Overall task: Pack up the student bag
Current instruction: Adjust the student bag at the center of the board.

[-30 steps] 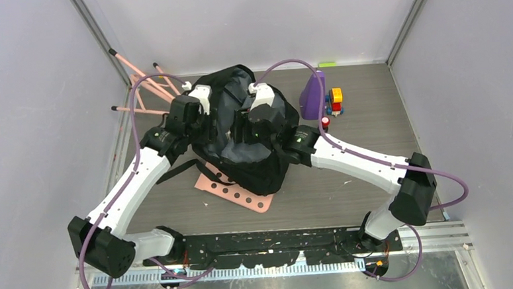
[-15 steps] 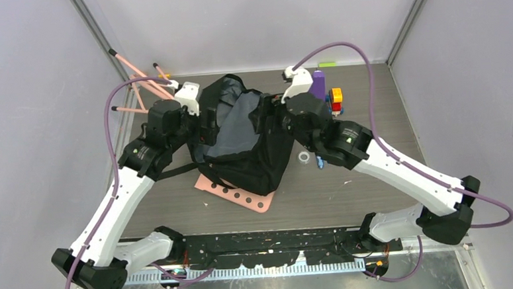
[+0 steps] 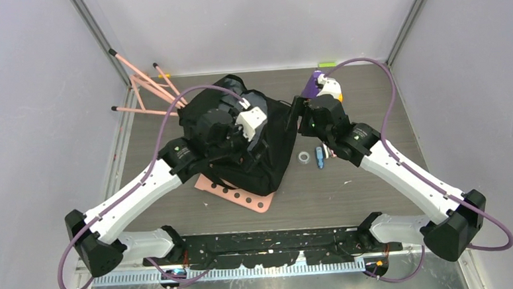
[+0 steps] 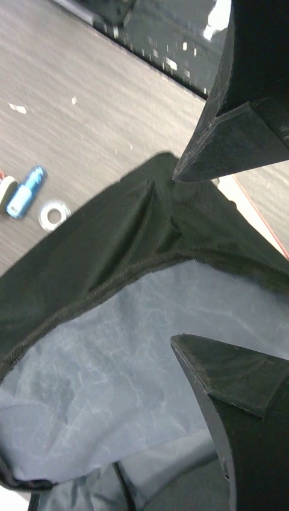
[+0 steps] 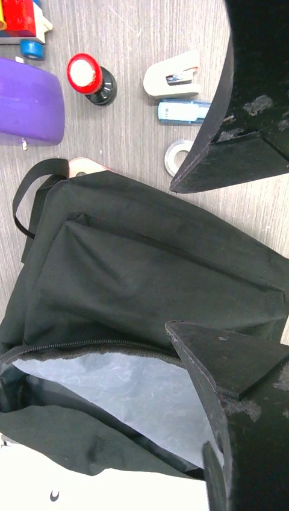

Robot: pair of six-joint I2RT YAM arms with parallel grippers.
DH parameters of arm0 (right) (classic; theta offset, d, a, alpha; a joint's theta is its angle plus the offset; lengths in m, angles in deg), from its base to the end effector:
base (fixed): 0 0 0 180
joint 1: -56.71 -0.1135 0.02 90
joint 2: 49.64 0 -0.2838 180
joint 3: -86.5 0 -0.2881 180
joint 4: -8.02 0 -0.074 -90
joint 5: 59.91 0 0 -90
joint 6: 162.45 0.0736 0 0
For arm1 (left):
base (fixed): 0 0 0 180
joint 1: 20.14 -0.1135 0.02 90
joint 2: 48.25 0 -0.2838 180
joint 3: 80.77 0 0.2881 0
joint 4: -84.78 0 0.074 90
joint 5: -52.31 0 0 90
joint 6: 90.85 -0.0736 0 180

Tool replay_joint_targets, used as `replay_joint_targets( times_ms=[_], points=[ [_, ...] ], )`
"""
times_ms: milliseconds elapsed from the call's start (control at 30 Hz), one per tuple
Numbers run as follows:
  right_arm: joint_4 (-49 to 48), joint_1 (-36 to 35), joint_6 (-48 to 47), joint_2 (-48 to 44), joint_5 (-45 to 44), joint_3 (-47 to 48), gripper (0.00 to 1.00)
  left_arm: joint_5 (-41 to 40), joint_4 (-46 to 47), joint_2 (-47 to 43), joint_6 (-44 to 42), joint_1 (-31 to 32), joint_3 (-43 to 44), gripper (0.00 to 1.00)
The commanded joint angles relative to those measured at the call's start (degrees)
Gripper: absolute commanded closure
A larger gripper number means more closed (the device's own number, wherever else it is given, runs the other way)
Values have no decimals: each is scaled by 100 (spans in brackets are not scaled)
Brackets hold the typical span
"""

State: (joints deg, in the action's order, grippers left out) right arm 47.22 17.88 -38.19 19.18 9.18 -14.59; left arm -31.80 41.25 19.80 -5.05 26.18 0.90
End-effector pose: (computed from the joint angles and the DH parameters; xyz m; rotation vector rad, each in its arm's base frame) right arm 0.2703 0.1838 0.3592 0.1408 2.0634 0.4148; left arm 0.2166 -0.2377 0.3712 0.9694 1.9054 -0.5467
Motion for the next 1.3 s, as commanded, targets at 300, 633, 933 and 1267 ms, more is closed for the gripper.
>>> replay_joint_targets(
  times_ms=[300,633,933,1267],
  points=[
    [-582,280,219,-739,504,-384,17,-2539,-223,570,-1007,254,2,33],
    [-1100,214,-544,-681,1587,-479,27,-2300,235,-286,832,-1054,-71,83],
    [-1870,-1648,-2541,502,1502,-279,24,-819,175,-589,2746,-3564,-455,37],
    [-2264,-2075,-2273,1238,1296,126,26,883,-674,-1831,1725,-3712,-775,11]
  ],
)
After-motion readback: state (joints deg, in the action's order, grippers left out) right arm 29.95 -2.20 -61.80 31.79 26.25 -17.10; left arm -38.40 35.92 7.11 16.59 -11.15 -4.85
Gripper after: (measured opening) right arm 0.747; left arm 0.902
